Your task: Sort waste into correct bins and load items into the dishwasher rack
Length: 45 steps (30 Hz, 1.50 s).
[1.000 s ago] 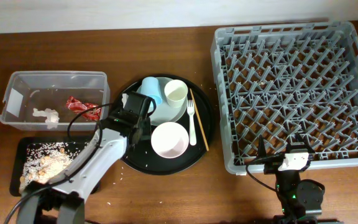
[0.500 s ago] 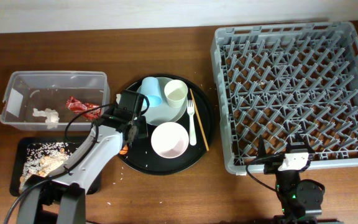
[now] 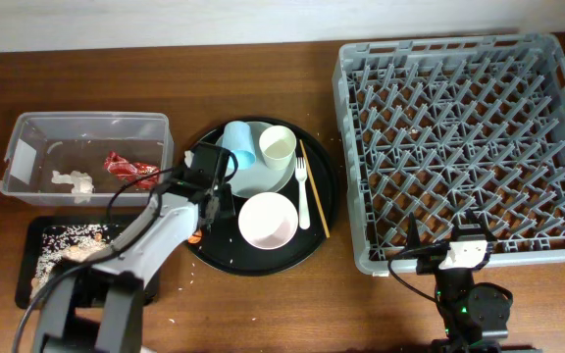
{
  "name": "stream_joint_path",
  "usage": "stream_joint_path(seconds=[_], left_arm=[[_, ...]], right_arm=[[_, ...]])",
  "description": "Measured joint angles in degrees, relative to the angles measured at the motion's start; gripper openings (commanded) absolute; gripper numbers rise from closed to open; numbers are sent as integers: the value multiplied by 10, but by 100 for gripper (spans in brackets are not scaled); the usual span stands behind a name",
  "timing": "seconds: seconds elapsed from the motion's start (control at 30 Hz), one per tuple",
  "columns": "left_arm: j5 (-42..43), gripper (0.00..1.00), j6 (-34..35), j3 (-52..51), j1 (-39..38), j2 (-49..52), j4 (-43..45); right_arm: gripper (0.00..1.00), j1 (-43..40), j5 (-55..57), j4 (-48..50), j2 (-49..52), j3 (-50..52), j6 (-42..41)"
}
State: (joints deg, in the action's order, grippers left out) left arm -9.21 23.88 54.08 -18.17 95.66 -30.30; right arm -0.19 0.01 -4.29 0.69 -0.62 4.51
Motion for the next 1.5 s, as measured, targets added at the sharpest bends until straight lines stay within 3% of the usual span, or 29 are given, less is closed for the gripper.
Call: stream_joint_path(seconds=[0.3, 0.4, 0.63, 0.83, 0.93, 1.1, 1.13, 1.17, 1.23, 1.3, 1.5], left_arm=[[0, 49, 0, -3, 0, 17, 10], [0, 40, 0, -3, 0, 42, 20], [0, 35, 6, -3, 0, 41, 25], [2, 35, 6, -3, 2, -113, -57], [3, 34, 7, -3, 68, -172, -129], [-18, 30, 7, -3, 230, -180, -184], [-18, 31, 8, -6, 251, -180, -183], [-19, 42, 8, -21, 271, -181, -172], [-20, 51, 9, -63, 296, -182, -136], [-19, 79, 10, -98, 321, -182, -118], [-20, 76, 10, -100, 350, -182, -137]], right_arm=[[99, 0, 0, 0, 0, 0, 0], [99, 0, 0, 0, 0, 0, 0], [99, 0, 0, 0, 0, 0, 0], [99, 0, 0, 0, 0, 0, 0], [99, 0, 0, 0, 0, 0, 0], [98, 0, 0, 0, 0, 0, 0], [99, 0, 0, 0, 0, 0, 0], [99, 0, 0, 0, 0, 0, 0], [98, 0, 0, 0, 0, 0, 0], [99, 0, 0, 0, 0, 0, 0], [99, 0, 0, 0, 0, 0, 0]])
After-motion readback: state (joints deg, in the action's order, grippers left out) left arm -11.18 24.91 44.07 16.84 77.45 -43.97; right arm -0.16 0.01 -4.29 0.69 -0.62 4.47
